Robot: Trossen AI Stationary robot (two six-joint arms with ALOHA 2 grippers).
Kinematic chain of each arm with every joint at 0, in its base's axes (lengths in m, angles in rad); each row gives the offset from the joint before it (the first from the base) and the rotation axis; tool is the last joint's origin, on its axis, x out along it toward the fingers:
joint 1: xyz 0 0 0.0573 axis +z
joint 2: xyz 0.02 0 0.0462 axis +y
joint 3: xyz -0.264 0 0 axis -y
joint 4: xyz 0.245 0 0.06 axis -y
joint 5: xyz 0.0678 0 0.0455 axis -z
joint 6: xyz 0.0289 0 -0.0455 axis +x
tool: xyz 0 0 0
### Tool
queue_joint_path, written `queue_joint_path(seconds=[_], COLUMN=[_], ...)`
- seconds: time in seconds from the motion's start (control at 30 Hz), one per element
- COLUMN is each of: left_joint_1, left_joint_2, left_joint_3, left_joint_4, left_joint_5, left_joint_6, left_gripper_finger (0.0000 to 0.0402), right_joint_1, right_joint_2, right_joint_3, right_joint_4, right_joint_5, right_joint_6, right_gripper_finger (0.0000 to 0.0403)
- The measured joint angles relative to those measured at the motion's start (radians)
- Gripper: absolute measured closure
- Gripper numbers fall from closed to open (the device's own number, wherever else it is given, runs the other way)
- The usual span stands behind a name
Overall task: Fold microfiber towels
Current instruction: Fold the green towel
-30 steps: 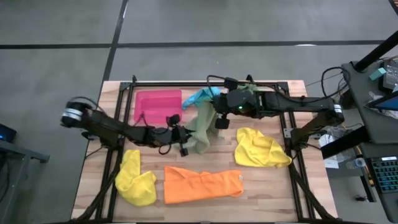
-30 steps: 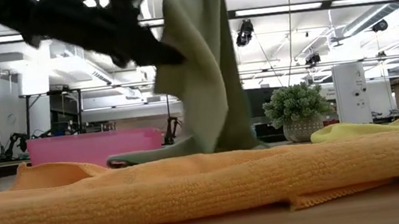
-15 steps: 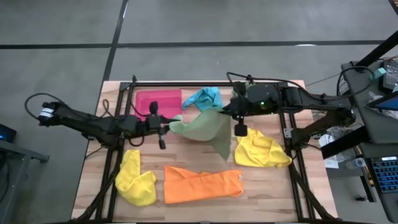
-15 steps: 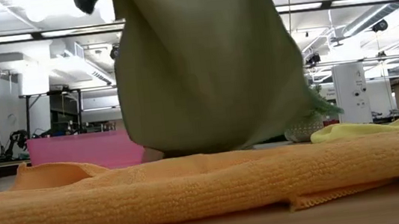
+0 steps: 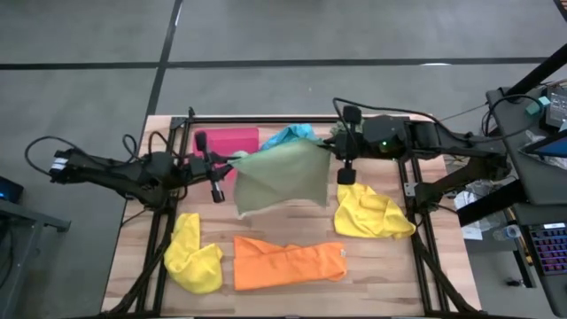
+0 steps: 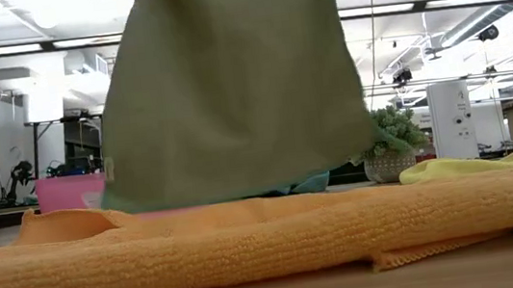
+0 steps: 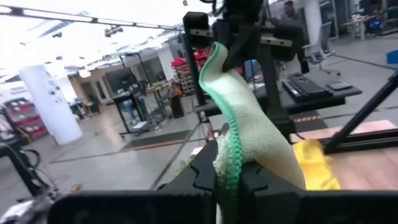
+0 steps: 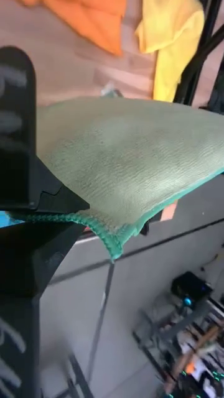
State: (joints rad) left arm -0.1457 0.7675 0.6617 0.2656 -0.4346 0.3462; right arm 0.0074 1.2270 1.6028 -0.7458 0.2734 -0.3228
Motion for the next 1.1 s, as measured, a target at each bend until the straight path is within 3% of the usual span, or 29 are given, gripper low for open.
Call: queue_joint_path(seconds=[0.2,0.4,0.6,0.77,0.97,1.1], left_joint_1=[0.048,0.046,0.043,0.019,-0.041,-0.086], left_joint_2=[-0.028,-0.032,0.023,0.089,0.182,0.237], left_joint_3=[0.0,-0.004,-0.011,-0.009,-0.005,-0.003], left_joint_4=[-0.007,-0.177,-0.331,-0.34,-0.373,-0.37], left_joint_5=[-0.001,0.041,0.235,0.401,0.452,0.525], left_joint_6=[0.013,0.026,-0.039,-0.147,-0.285,-0.468], left_gripper_finger=[0.0402,0.0402,0.0402,0.0401,0.0401,0.0401], right_joint_1=[0.001,0.001,0.001,0.007,0.056,0.096], right_joint_2=[-0.004,0.004,0.025,0.025,0.026,0.026], right_joint_3=[0.0,0.0,-0.03,-0.123,-0.282,-0.403], right_joint_4=[0.059,-0.035,-0.162,-0.163,-0.104,0.008], right_joint_5=[0.009,-0.009,-0.238,-0.459,-0.492,-0.558], right_joint_6=[-0.064,-0.02,0.082,0.163,0.237,0.321], right_gripper_finger=[0.0394,0.0394,0.0394,0.0394,0.0394,0.0394])
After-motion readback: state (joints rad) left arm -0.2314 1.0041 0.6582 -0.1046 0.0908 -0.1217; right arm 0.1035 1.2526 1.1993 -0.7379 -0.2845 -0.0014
